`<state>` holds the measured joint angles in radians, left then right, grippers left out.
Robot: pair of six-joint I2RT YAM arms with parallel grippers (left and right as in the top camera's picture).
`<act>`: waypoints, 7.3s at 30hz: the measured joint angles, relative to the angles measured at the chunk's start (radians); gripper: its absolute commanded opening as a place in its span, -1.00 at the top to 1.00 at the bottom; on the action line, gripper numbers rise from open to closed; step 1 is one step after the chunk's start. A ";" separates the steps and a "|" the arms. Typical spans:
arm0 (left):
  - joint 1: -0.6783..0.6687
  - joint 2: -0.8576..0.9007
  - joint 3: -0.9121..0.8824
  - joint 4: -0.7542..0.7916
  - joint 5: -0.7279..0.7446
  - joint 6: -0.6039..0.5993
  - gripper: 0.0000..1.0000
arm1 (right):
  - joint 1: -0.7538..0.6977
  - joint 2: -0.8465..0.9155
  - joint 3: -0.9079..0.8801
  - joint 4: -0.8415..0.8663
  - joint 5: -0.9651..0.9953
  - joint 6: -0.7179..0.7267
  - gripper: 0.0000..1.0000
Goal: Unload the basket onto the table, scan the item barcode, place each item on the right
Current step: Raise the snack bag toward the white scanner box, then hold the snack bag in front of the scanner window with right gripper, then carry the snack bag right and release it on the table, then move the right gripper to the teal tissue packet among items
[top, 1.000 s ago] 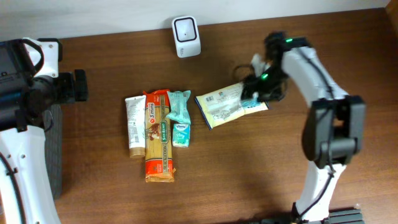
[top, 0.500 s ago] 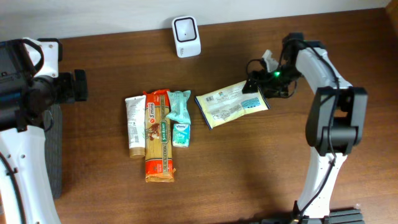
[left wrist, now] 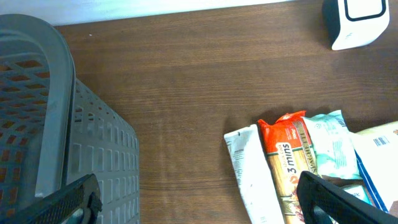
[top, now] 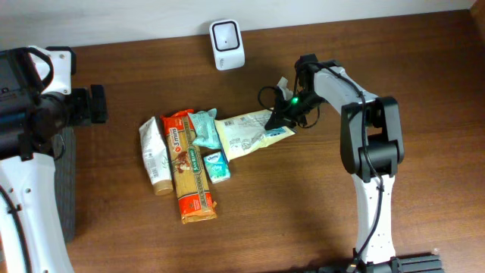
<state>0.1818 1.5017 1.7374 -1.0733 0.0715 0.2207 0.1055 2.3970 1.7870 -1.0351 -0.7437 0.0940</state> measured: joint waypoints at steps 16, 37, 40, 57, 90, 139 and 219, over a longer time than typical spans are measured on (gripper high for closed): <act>0.000 0.000 0.000 0.000 0.000 0.000 -0.98 | -0.153 -0.331 -0.037 -0.090 -0.404 -0.211 0.92; 0.000 0.000 0.000 0.000 0.000 0.000 -0.98 | 0.164 -0.677 0.301 0.016 0.401 -0.049 0.92; 0.000 0.000 0.000 0.000 0.000 0.000 -0.98 | 0.313 -0.671 0.307 0.131 0.758 -0.122 0.92; 0.000 0.000 -0.001 0.000 0.000 0.000 -0.98 | 0.414 -0.201 0.304 0.867 1.376 -0.950 0.92; 0.000 0.000 -0.001 0.000 0.000 0.000 -0.98 | 0.375 -0.034 0.280 1.041 1.380 -1.239 0.92; 0.000 0.000 -0.001 0.000 0.000 0.000 -0.98 | 0.420 -0.318 0.212 0.927 1.437 -1.152 0.92; 0.000 0.000 -0.002 0.000 0.000 0.000 -0.98 | 0.538 -0.333 -0.240 0.236 0.315 0.228 -0.17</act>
<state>0.1818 1.5017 1.7355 -1.0733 0.0719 0.2211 0.6434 2.0636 1.5471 -0.7994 -0.4286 0.3218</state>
